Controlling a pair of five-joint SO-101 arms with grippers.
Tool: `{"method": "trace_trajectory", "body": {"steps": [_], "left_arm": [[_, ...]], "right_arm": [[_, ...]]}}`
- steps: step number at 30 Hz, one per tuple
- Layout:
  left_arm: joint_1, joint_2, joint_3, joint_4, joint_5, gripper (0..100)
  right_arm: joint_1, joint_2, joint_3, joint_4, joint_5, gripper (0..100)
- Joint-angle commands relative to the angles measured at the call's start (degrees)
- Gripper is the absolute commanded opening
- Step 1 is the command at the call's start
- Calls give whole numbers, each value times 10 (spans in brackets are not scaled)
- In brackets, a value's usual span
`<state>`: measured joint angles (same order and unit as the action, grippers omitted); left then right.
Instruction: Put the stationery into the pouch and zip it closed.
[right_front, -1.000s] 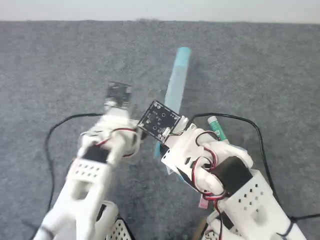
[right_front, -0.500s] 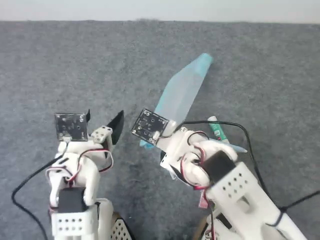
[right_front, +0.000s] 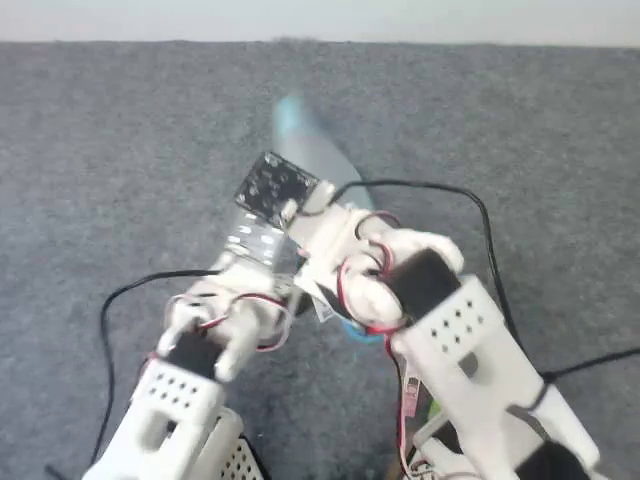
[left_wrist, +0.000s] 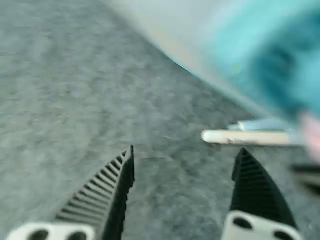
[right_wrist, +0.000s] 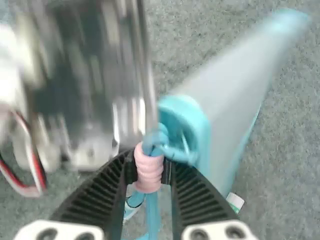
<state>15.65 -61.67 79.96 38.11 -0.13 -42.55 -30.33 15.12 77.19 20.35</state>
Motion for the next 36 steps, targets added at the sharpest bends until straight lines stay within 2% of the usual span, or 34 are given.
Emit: {"method": "trace_trajectory", "body": {"steps": [1, 10, 18, 23, 29, 36], "left_arm": [[10, 38, -26, -26, -8, 297], [-179, -65, -65, 59, 24, 297], [-285, -207, -64, 94, -1, 297], [-281, -256, -64, 137, -21, 297], [-206, -265, -37, 155, -45, 297], [-202, -264, -27, 139, -45, 297]], "right_arm": [[0, 28, -52, 4, -4, 6], [17, 35, 12, -2, 14, 6], [51, 35, 135, -90, 14, 6], [53, 35, 183, -109, 13, 6], [94, 35, 237, -103, 11, 6], [248, -46, 287, -99, 16, 6]]}}
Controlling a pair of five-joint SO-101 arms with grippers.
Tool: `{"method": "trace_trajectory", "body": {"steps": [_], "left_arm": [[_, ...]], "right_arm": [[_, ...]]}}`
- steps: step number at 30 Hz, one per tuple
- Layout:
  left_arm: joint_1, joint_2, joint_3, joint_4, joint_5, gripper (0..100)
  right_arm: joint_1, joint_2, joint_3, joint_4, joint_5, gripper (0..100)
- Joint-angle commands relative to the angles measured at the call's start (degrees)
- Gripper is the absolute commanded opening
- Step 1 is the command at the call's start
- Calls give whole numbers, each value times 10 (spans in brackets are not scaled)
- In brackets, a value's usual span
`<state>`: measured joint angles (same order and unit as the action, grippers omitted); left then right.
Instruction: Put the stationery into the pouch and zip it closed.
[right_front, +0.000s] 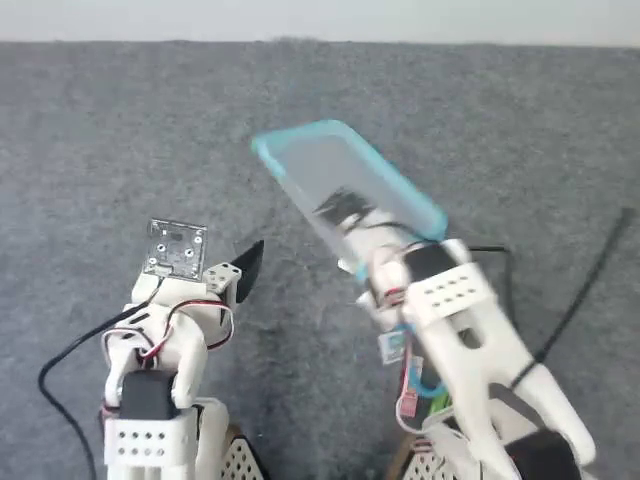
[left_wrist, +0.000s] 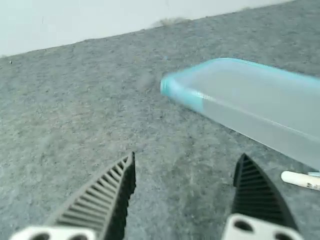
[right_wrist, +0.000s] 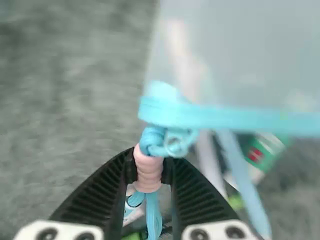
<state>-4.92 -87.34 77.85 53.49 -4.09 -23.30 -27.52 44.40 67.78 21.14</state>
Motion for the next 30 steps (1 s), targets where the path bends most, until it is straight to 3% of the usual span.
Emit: {"method": "trace_trajectory", "body": {"steps": [1, 6, 11, 20, 26, 30], "left_arm": [[4, -7, -6, -15, -5, 297], [3, -7, -5, -14, -5, 297], [4, -7, -5, -13, -4, 297], [4, -7, -5, -11, -4, 297], [5, -7, -5, -13, -4, 297], [6, -7, -5, -13, -4, 297]], "right_arm": [[60, -99, -2, -1, 8, 6], [57, -178, 33, 47, 8, 6], [114, -127, 57, 50, 4, 22], [139, -29, 55, 7, 4, 348], [138, -26, 54, -7, -5, 332], [95, -22, 70, -13, -41, 333]]}}
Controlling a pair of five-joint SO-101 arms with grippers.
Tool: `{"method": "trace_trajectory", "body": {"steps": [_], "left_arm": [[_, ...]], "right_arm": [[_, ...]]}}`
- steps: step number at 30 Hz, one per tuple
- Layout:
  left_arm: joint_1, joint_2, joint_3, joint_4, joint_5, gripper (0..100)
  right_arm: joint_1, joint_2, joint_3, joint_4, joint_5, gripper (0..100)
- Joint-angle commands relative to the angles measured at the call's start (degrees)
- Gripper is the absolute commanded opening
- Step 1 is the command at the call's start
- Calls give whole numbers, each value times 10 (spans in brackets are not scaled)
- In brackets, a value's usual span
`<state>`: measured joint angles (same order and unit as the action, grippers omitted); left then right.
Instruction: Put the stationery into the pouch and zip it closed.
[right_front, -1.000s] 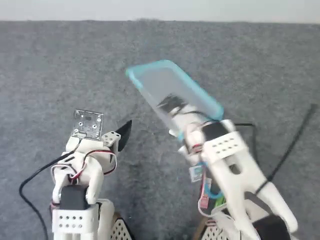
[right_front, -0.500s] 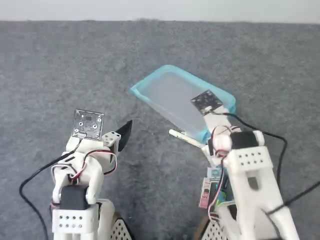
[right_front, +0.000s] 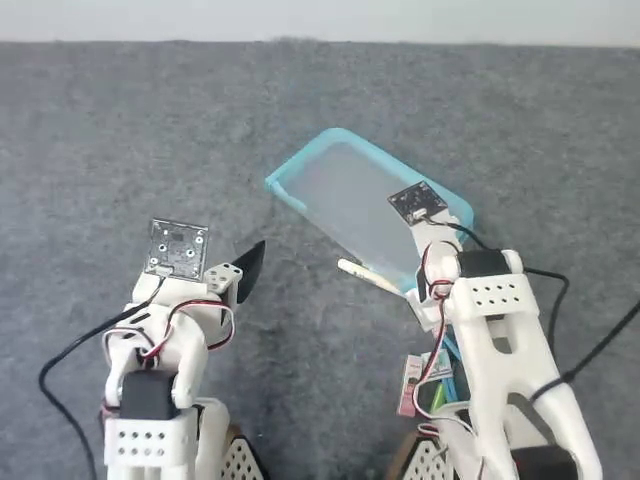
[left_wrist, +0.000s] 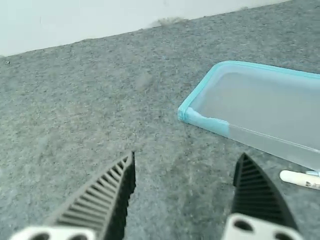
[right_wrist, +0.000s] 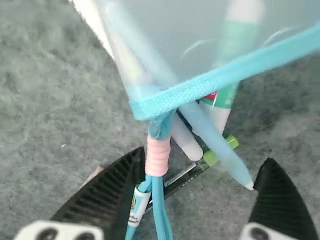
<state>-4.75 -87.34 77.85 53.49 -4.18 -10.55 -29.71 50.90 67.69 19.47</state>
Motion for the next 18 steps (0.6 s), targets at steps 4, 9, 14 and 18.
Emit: {"method": "trace_trajectory", "body": {"steps": [4, 9, 14, 18], "left_arm": [[4, -7, -5, -13, -4, 297], [2, -7, -5, -13, -4, 297], [3, -7, -5, -12, -4, 297], [3, -7, -5, -12, -4, 297]], "right_arm": [[-83, 0, 40, -60, -62, 332], [-82, 0, 64, -71, -71, 332], [-82, 1, 72, -74, -73, 311], [-82, 1, 94, -104, -73, 187]]}}
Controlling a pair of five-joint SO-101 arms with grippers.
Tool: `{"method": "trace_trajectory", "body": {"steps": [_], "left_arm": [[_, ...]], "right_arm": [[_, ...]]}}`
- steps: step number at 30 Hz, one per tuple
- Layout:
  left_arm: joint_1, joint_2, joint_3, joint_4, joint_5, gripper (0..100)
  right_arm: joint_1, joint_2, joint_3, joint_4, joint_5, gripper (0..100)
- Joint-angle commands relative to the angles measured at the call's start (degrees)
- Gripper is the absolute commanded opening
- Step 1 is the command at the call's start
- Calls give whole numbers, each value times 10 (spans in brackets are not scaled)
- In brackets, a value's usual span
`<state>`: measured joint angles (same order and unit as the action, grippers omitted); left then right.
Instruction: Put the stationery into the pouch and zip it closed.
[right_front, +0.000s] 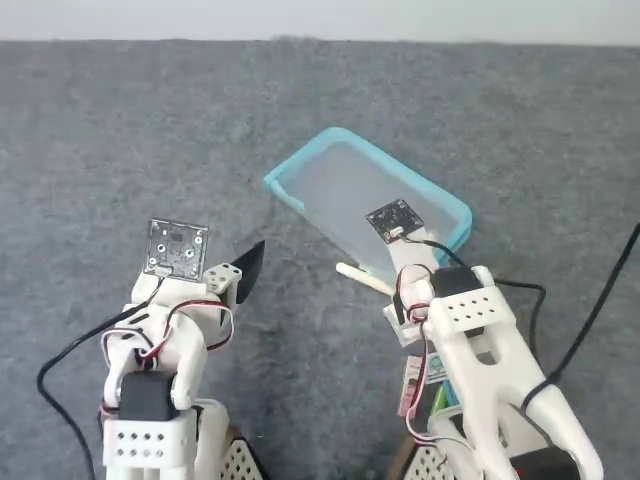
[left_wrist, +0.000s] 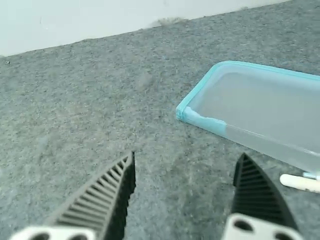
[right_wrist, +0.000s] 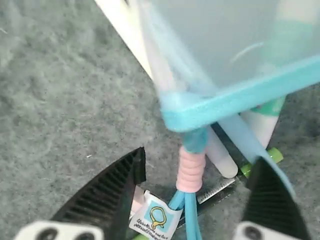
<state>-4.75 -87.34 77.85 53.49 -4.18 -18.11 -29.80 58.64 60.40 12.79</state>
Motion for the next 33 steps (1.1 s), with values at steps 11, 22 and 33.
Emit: {"method": "trace_trajectory", "body": {"steps": [11, 22, 33], "left_arm": [[2, -7, -5, -13, -4, 297], [3, -7, -5, -12, -4, 297], [4, -7, -4, -11, -4, 297]], "right_arm": [[-7, 1, 42, -56, -2, 112], [2, 1, 41, -57, 0, 0], [23, 1, 49, -59, 14, 232]]}}
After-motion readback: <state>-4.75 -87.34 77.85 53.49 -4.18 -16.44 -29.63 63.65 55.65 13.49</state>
